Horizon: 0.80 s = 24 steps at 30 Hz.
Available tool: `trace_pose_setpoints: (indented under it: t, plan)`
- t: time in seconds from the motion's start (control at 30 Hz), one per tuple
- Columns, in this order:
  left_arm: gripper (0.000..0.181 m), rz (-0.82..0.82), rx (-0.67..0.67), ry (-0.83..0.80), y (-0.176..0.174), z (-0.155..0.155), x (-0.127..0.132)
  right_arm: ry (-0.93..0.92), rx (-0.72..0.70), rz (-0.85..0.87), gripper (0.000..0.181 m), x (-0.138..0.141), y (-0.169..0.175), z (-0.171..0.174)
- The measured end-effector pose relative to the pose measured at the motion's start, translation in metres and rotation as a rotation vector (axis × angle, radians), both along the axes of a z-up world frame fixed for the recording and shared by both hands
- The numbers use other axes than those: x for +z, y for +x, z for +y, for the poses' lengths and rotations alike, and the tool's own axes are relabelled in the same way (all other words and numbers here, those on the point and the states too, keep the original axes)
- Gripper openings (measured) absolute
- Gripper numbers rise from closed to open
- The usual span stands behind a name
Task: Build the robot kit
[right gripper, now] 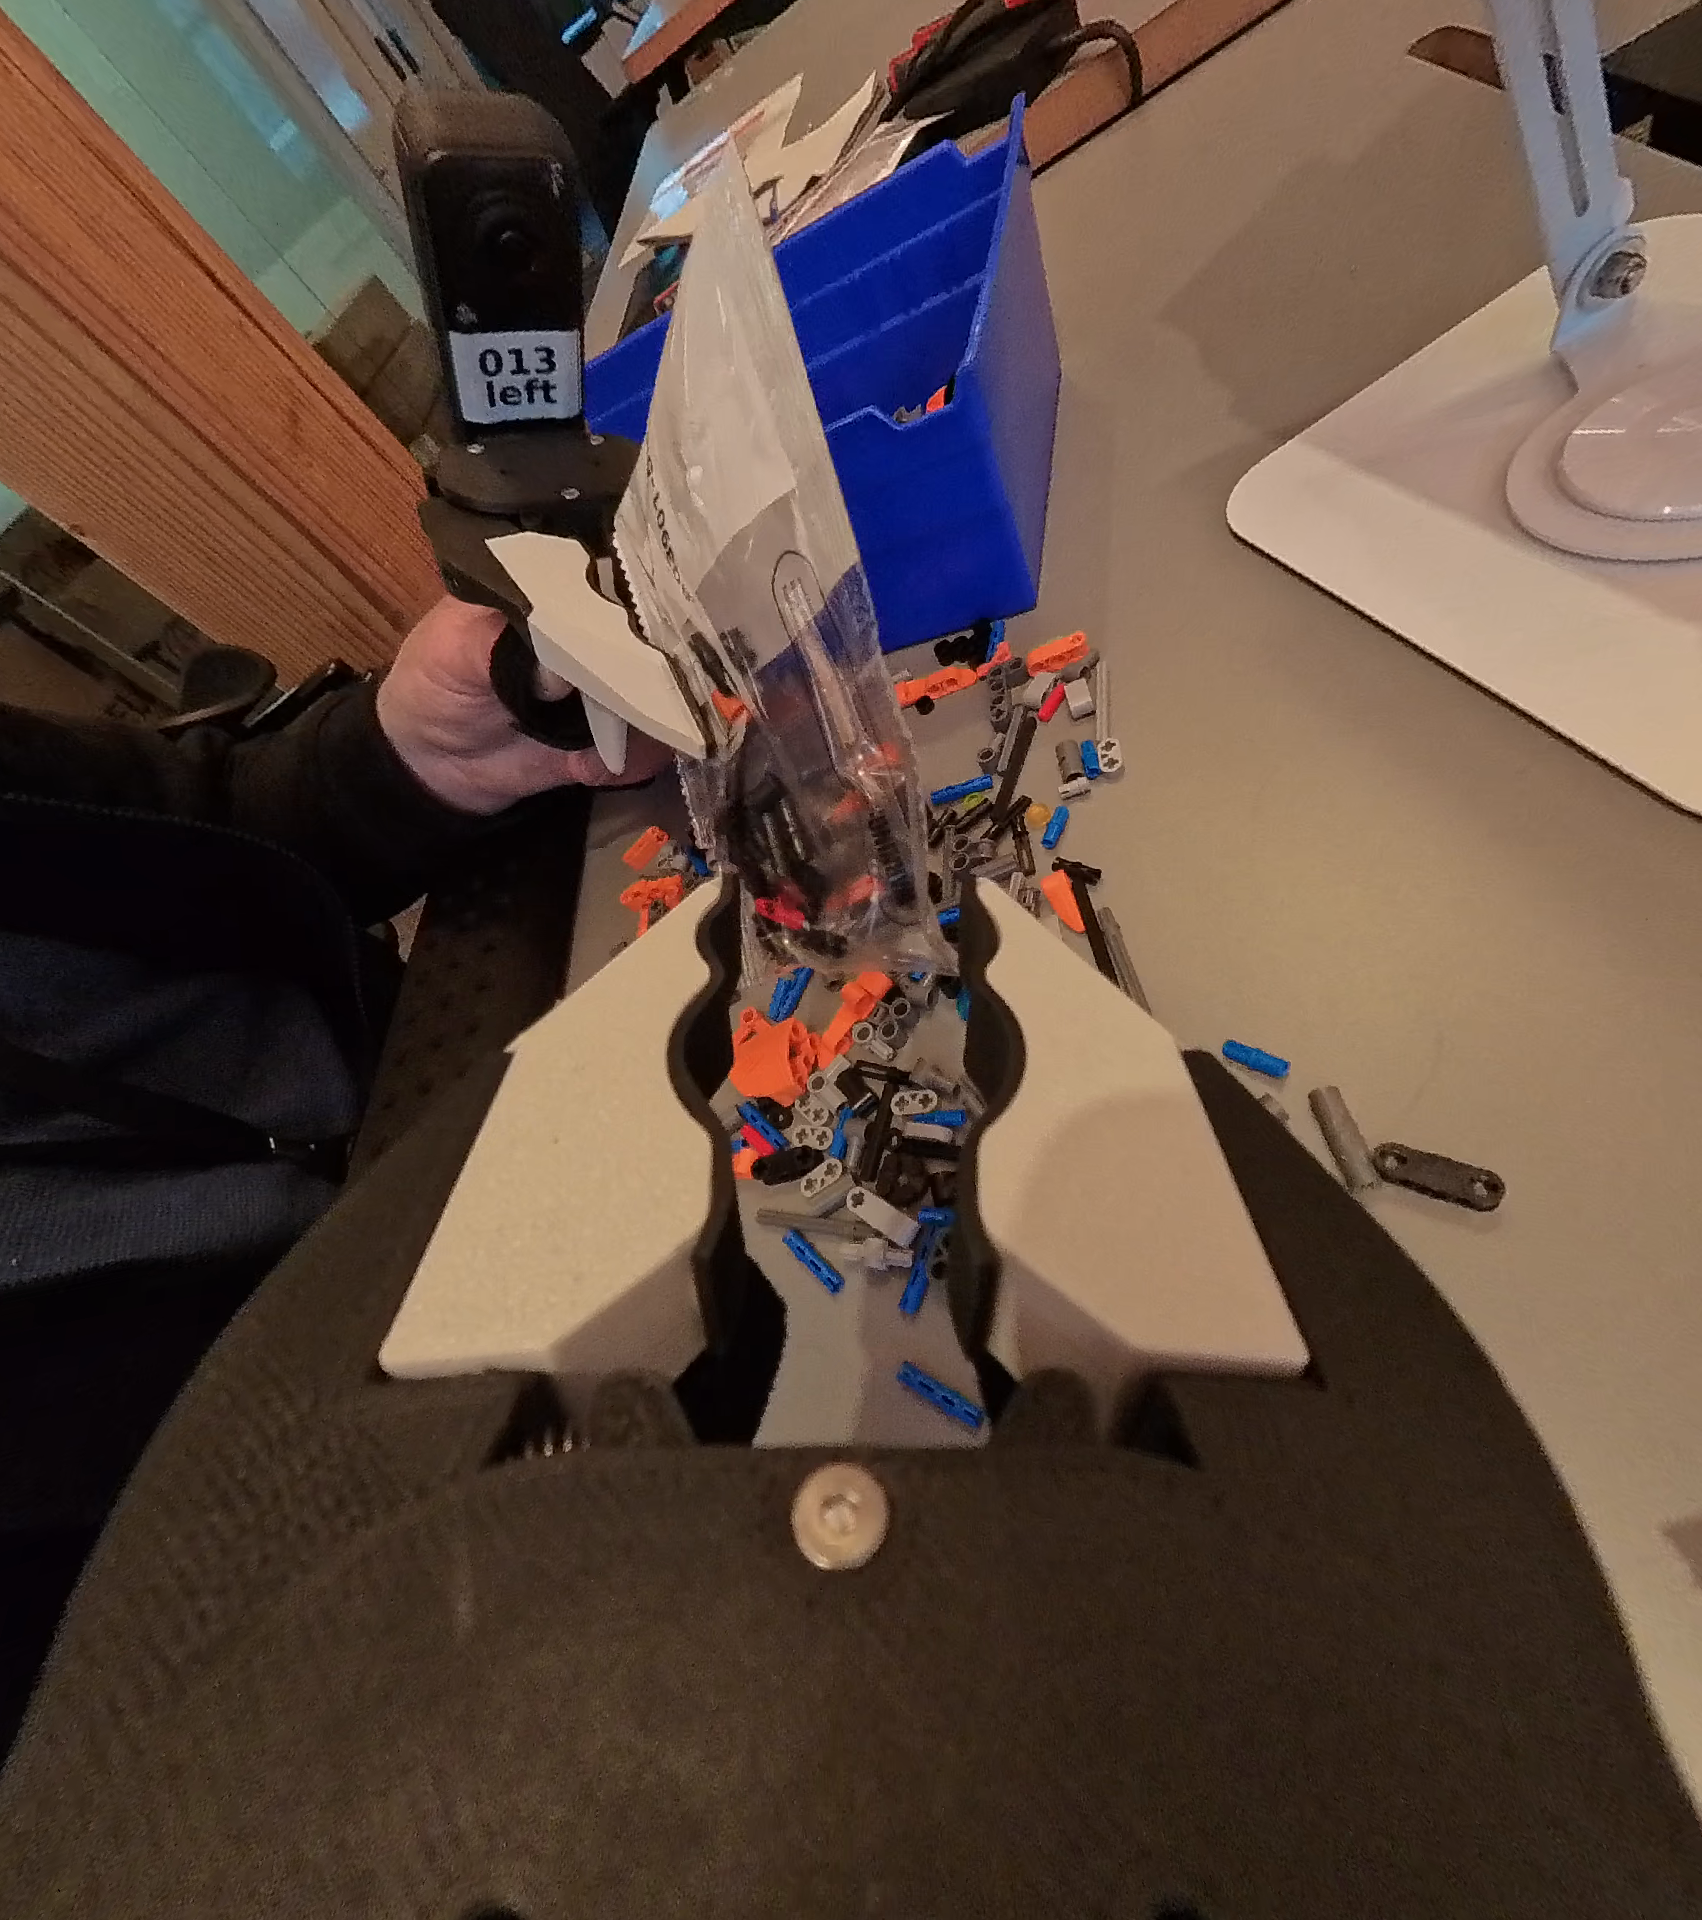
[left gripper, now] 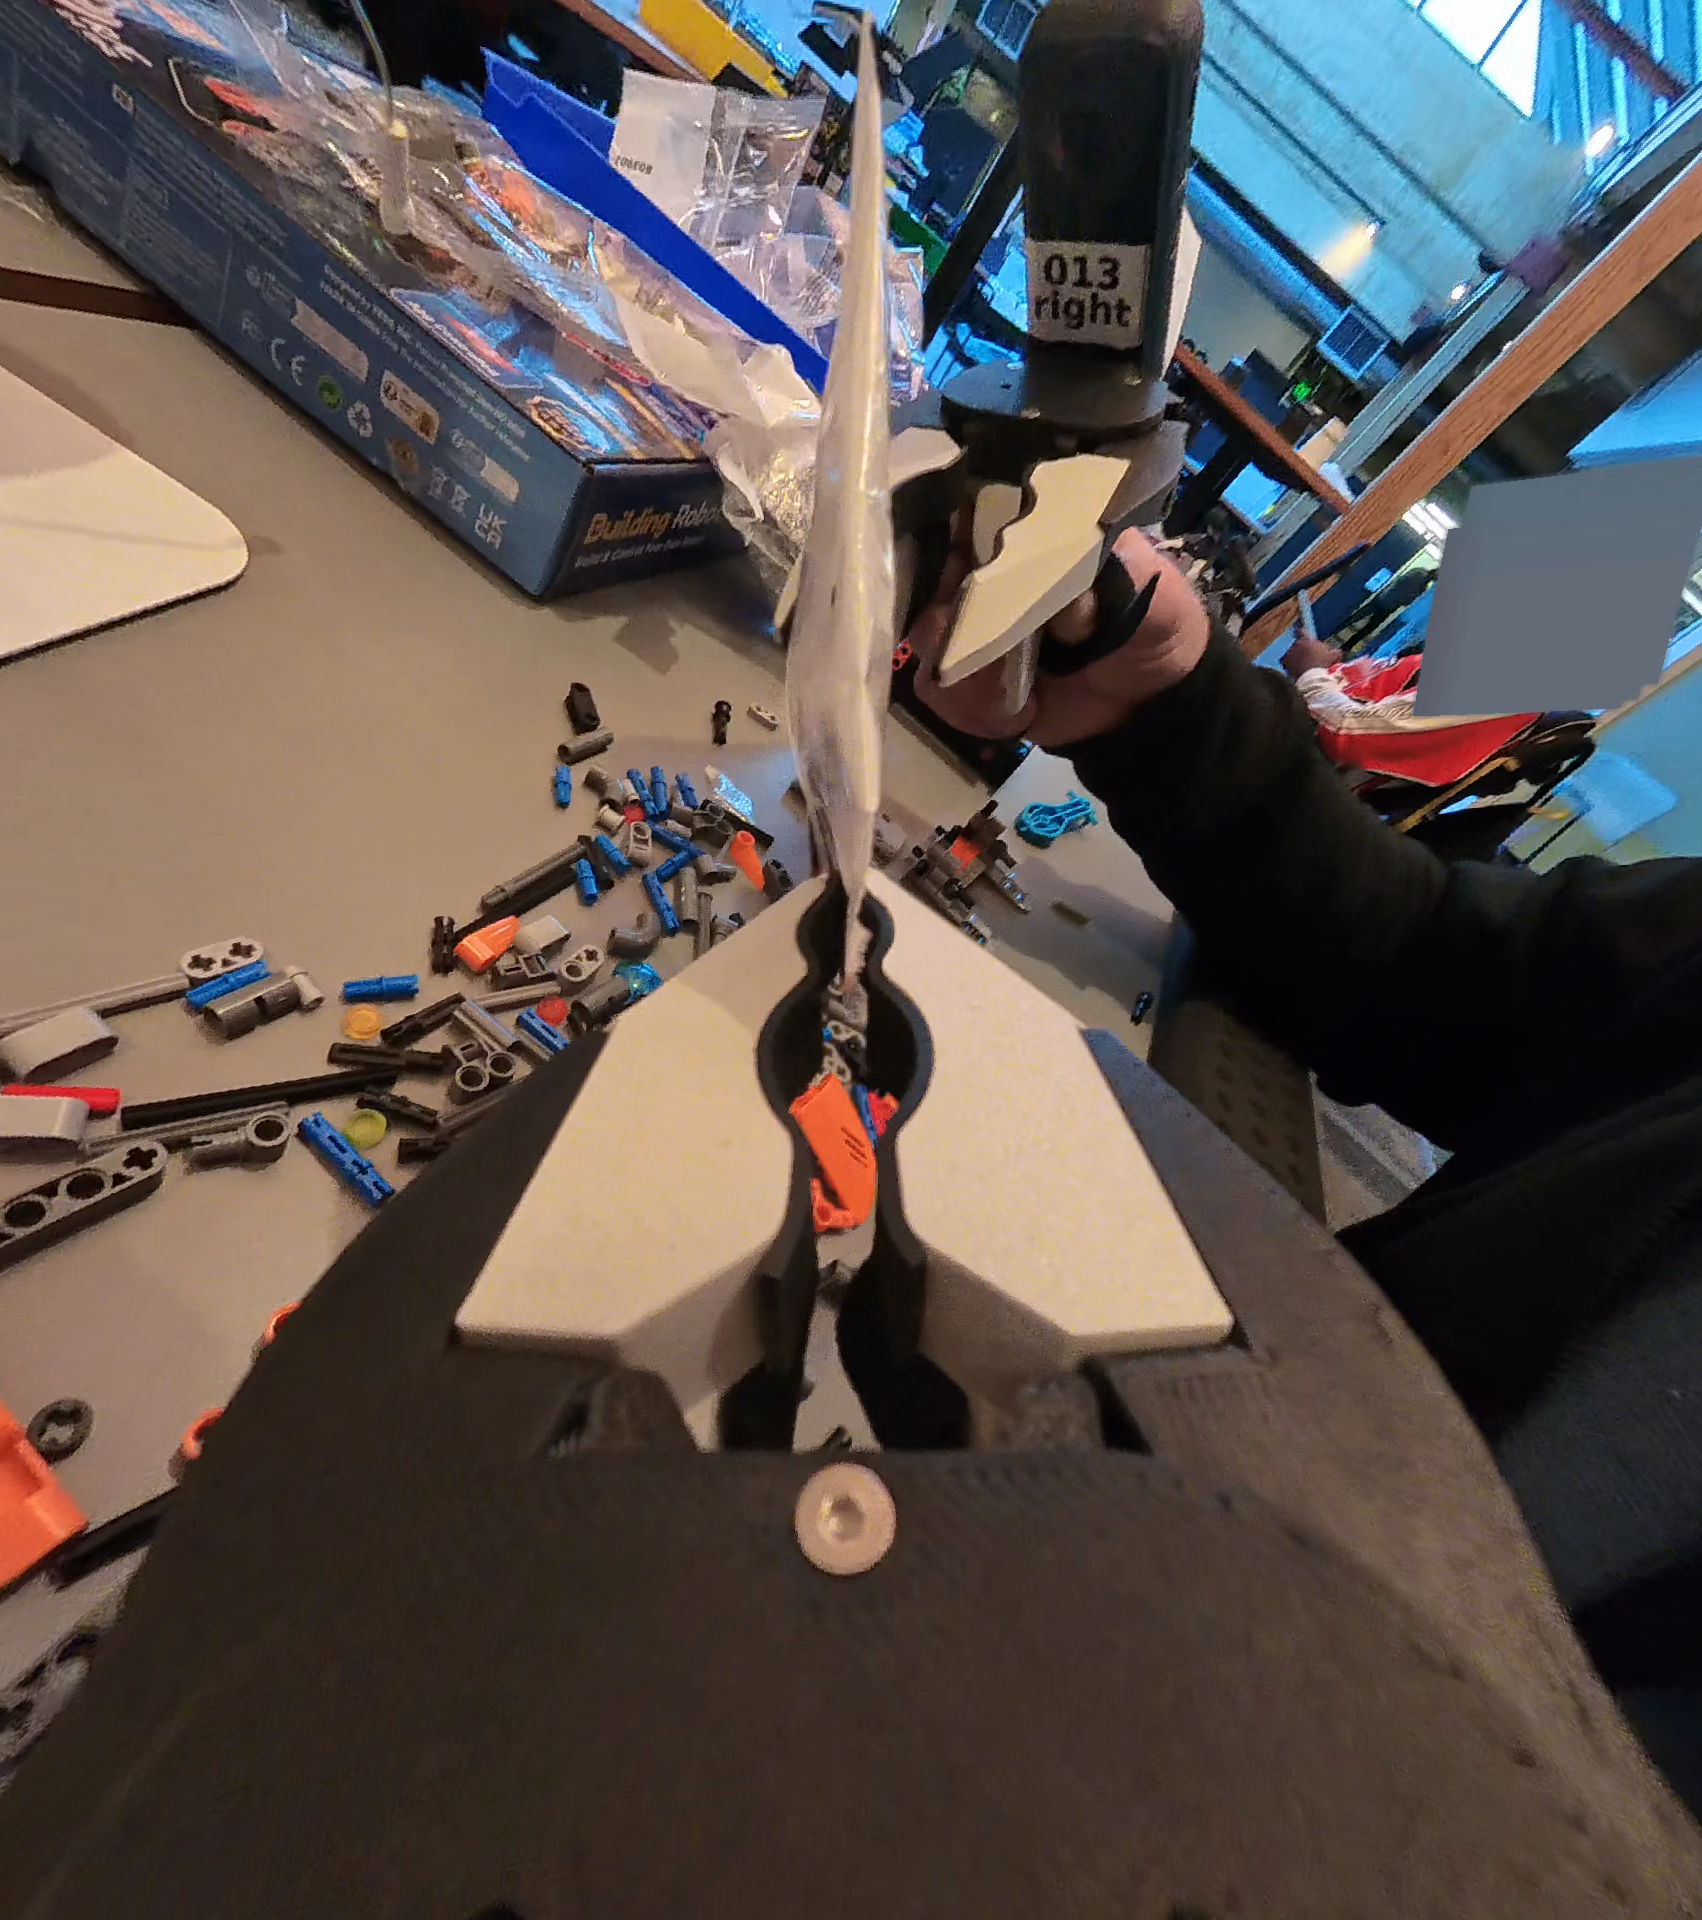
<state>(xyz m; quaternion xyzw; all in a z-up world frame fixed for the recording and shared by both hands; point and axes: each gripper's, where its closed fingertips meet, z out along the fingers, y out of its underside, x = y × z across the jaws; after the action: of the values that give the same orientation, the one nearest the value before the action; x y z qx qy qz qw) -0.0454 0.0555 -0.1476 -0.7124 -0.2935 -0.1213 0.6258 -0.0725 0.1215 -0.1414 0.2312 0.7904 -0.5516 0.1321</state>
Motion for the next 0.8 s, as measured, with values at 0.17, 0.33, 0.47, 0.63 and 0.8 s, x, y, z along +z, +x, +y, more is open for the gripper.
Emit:
trace_pose_setpoints:
  t: [0.17,0.33,0.47,0.63,0.8]
  plan:
    - [0.0,-0.022,-0.002,0.085,-0.003,0.002,0.009,0.0,-0.022,-0.067,0.044,-0.011,-0.002,0.002]
    - [0.0,-0.009,0.02,0.149,-0.007,-0.001,0.02,0.004,-0.015,-0.137,0.051,-0.024,-0.001,0.0]
    - [0.0,-0.025,0.028,0.157,-0.011,-0.002,0.018,-0.04,0.005,-0.184,0.052,-0.022,0.001,0.001]
    - [0.0,-0.029,0.045,0.152,-0.015,-0.003,0.016,-0.027,0.051,-0.192,0.048,-0.025,0.012,-0.007]
    - [0.0,-0.041,0.053,0.174,-0.017,-0.003,0.018,-0.038,0.094,-0.174,0.037,-0.023,0.023,-0.021]
